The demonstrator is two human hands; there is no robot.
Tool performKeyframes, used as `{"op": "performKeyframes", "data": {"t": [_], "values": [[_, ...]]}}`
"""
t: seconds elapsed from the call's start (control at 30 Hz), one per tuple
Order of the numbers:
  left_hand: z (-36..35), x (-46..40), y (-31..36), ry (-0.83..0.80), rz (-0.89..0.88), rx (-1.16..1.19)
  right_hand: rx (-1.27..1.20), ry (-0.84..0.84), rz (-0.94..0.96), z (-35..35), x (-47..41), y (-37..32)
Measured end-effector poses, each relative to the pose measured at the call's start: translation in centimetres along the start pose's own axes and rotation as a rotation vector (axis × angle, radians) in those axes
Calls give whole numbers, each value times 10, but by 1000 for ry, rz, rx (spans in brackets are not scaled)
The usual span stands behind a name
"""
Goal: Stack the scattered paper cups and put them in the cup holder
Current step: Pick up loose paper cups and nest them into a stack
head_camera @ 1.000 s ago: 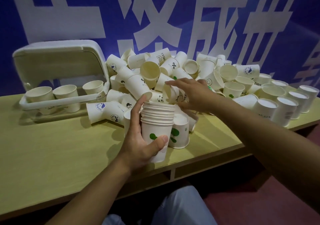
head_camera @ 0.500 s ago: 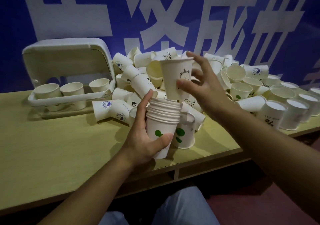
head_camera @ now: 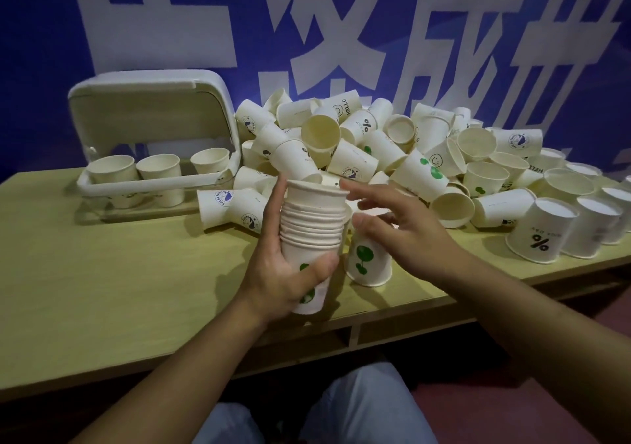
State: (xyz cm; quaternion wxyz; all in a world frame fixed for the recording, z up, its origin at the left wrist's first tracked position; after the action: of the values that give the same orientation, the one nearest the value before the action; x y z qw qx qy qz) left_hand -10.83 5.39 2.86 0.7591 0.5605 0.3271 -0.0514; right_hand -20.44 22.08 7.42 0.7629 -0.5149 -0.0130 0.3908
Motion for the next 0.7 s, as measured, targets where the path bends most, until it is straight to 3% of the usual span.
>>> {"op": "performKeyframes", "data": {"t": [0.17,0.27,0.37,0.43,0.57,0.7], "values": [[1,0,-5,-18,31,15,74,-49,65,-5,5,8],[6,2,-6,-1,31,16,379,54,133,3,6,10],[8,4,-6,2,41,33,665,35,12,7,3,19],[8,5,-7,-8,45,21,719,-36,-70,5,3,26],[7,6,-10,-40,56,9,549,-29,-60,8,6,28],[5,8,-8,-43,39,3,322,220,-44,40,6,13]]}}
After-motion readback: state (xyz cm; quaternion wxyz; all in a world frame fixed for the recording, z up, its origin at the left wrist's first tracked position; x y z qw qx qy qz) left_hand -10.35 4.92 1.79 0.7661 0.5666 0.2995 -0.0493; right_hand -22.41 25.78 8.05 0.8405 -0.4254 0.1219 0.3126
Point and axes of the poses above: each hand's wrist, its own x-axis away from the middle knuckle, its own z-axis out of the back of the hand, y = z × x, the point moved 3 cm from there along -x, towards the middle knuckle, and after that the axes turned 3 degrees about y, right-handed, at the moved point
